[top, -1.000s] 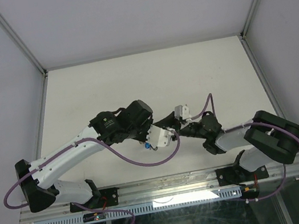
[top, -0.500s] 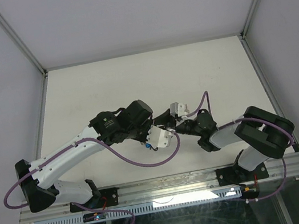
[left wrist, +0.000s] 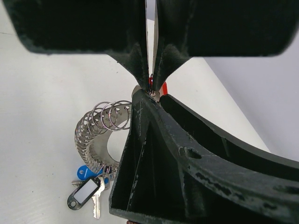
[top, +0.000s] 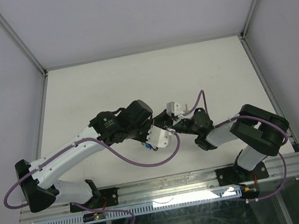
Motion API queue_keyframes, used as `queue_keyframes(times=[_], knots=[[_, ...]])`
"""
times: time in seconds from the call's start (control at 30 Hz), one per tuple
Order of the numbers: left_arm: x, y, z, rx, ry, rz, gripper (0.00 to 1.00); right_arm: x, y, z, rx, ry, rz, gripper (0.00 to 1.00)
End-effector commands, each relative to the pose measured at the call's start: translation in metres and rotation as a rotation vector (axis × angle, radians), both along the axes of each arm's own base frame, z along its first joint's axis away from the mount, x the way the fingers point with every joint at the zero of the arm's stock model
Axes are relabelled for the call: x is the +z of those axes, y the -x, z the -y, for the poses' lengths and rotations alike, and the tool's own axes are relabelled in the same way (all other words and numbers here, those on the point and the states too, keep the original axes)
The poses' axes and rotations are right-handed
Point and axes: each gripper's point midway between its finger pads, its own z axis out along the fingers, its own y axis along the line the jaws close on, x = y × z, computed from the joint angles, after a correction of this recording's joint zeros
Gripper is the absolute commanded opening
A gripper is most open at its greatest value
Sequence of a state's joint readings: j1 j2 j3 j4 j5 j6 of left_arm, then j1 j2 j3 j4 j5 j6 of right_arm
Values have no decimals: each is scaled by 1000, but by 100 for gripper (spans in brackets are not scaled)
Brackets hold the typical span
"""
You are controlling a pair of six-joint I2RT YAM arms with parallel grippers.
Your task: Put the keys on the keyring
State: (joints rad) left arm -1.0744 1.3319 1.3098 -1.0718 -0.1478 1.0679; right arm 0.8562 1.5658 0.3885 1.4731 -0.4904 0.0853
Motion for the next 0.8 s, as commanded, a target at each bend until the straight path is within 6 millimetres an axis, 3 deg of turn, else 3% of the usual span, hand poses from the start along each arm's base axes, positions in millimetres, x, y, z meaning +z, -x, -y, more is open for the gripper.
queue_keyframes(times=[0.0,0.4,0.53,0.73,0.77], knots=[[15,2,11,-43,69,27,0,32,1,-4,11,-87,85,27],[21,2,15,-40,104,31,0,26,2,-8,32,-59,87,15],[23,2,15,-32,108,32,0,22,2,-8,31,-43,87,1],[25,2,14,-14,136,39,0,23,3,-4,16,-49,101,0],[25,1,13,-7,145,45,6,24,3,-2,11,-52,105,0]])
